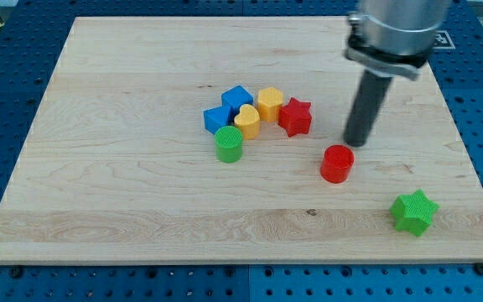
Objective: Move the green star closer to the red circle
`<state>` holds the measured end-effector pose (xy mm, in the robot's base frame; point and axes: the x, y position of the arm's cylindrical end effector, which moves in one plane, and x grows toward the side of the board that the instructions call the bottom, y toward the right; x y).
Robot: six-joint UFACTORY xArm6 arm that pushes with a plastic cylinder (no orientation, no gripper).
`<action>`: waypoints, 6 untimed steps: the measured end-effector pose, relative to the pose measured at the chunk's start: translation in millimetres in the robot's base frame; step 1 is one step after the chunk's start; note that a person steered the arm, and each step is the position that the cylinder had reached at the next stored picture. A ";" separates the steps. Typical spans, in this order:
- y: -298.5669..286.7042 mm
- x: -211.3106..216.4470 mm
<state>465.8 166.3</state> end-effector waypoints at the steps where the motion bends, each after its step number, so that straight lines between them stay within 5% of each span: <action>1: 48.8 17.2; 4: 74.7 100.1; 6: 38.3 115.6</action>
<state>581.4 204.5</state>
